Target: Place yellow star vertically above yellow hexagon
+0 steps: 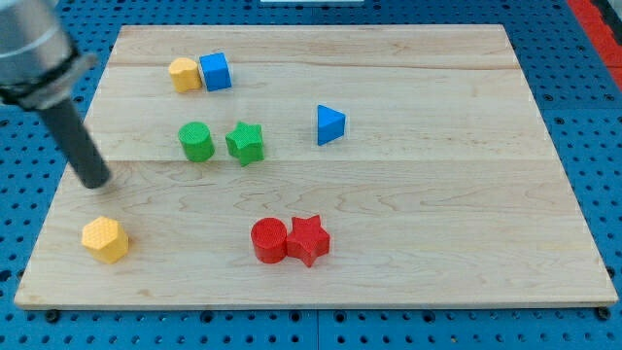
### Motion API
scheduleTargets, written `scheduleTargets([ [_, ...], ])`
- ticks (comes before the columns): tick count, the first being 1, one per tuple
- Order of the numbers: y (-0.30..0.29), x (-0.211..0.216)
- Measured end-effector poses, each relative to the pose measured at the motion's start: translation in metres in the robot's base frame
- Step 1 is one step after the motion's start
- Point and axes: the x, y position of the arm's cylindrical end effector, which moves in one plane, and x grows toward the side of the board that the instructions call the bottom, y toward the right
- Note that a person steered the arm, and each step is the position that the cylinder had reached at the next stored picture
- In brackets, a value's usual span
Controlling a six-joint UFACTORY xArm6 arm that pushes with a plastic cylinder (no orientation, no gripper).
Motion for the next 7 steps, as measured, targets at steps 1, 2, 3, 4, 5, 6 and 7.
scheduleTargets([
  [1, 0.039, -0.042],
  [2, 0.128, -0.069],
  [3, 0.128, -0.101],
  [4, 0.103, -0.140],
  [5, 0.119, -0.167],
  [6, 0.120, -0.195],
  [7, 0.116, -0.225],
])
